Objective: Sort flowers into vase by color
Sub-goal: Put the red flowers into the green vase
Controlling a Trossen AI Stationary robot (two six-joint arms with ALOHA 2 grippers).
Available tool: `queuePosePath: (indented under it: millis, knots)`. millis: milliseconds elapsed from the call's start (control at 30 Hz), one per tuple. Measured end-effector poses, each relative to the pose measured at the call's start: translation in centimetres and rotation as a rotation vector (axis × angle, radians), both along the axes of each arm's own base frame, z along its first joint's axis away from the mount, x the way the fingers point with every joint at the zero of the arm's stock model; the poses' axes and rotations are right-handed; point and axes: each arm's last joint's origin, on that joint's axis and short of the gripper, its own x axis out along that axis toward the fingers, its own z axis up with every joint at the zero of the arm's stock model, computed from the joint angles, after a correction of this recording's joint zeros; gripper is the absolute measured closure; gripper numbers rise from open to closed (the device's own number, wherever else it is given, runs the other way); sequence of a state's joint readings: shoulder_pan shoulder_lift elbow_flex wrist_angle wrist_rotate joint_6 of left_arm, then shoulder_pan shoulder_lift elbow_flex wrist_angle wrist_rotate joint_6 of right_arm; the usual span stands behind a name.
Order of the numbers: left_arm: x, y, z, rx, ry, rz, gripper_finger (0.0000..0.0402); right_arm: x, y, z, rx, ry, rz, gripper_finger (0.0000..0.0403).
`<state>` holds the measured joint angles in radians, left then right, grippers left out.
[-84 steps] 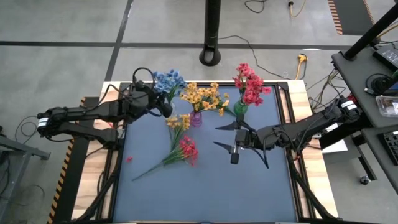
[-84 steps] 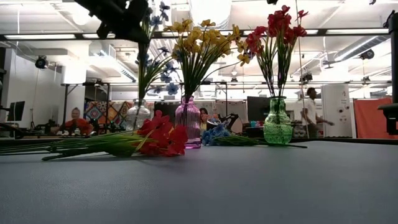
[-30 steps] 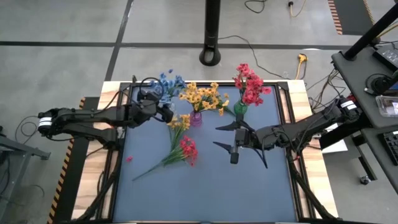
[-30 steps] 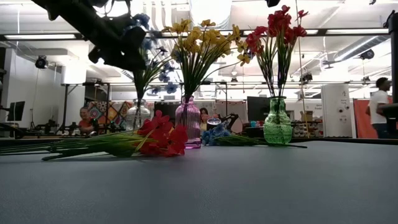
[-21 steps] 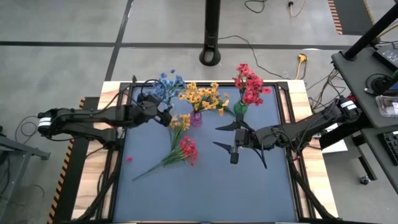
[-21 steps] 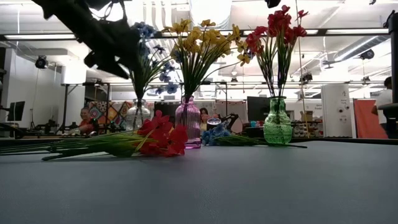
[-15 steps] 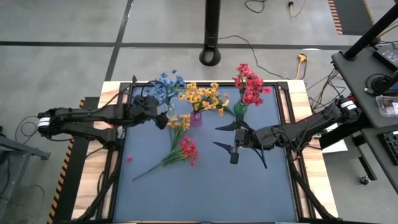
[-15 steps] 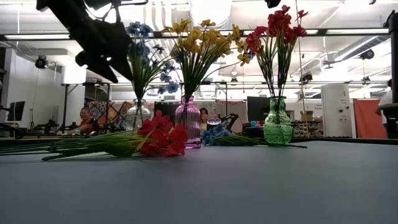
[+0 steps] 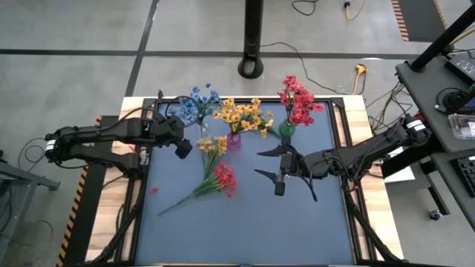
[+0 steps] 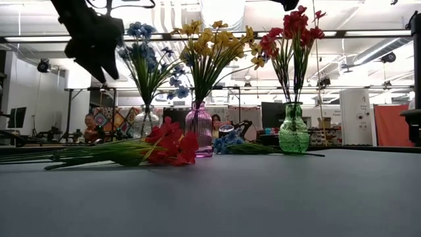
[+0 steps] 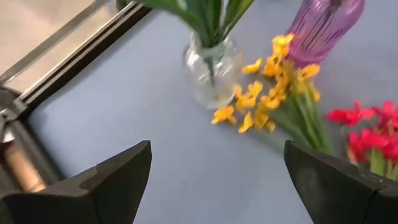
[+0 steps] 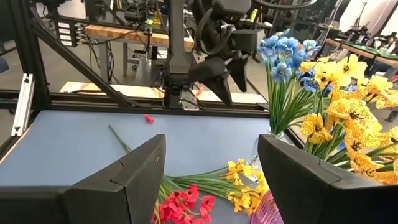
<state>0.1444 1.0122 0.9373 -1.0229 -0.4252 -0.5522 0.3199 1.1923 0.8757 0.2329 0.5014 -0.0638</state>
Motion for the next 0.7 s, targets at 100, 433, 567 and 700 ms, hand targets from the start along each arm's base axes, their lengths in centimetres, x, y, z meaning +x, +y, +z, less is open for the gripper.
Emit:
queuePosePath:
  millis: [100,433,567,700]
  knots:
    - [-0.6,-0.1,0.6,-0.010,0.048,0.007,0.0054,0.0,0.0,-0.1,0.017,0.005,-0.003,0.0154]
    - [-2.2,-1.4,2.1,-0.135,0.144,0.028,0.0054,0.0,0.0,-0.2,0.047,0.008,-0.008,0.0154]
    - [-3.3,-2.7,1.8,-0.214,0.219,0.067,0.0054,0.0,0.0,-0.2,0.039,0.013,-0.007,0.0154]
    - [-3.3,-4.5,1.7,-0.287,0.218,-0.001,0.0054,0.0,0.0,-0.2,0.032,0.018,-0.006,0.0154]
